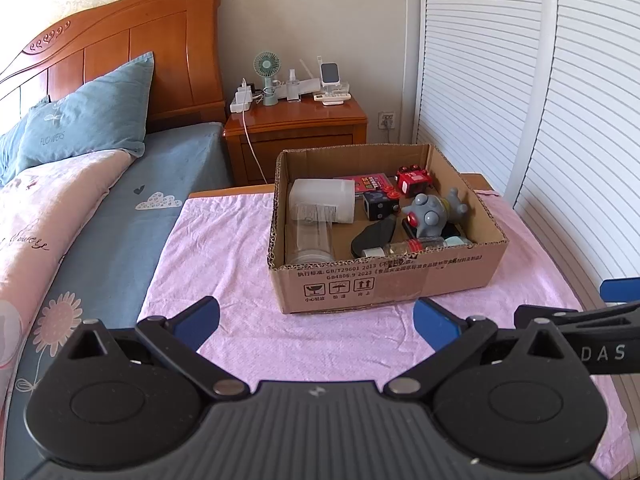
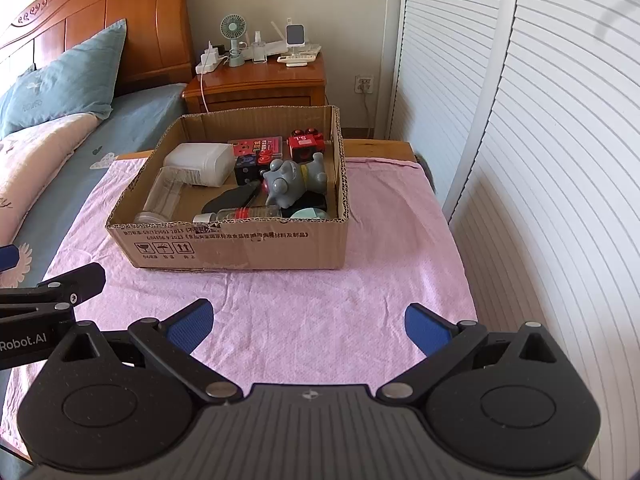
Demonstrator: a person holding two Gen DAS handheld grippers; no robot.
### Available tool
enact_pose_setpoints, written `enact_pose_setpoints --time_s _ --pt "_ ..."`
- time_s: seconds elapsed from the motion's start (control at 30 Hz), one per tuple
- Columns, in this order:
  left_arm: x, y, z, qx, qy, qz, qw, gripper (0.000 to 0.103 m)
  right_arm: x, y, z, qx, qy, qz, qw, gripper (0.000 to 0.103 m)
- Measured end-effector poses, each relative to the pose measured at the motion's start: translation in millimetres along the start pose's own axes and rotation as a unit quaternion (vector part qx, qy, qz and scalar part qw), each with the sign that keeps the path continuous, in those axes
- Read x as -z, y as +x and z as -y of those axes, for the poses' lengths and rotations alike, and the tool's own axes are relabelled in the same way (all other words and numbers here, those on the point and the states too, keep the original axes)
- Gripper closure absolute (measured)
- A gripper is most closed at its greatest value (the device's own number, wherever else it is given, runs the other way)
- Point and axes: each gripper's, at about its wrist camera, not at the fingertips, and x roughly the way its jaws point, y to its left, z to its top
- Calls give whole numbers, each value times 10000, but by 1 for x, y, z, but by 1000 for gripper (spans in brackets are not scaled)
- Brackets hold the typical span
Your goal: Organize rigid objects
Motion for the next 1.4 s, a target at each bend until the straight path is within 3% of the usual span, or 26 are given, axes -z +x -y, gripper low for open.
enact_pose_setpoints --time_s 1.4 --pt "-1 -8 0 -101 8 59 9999 1 0 -5 -1 33 -43 83 10000 0"
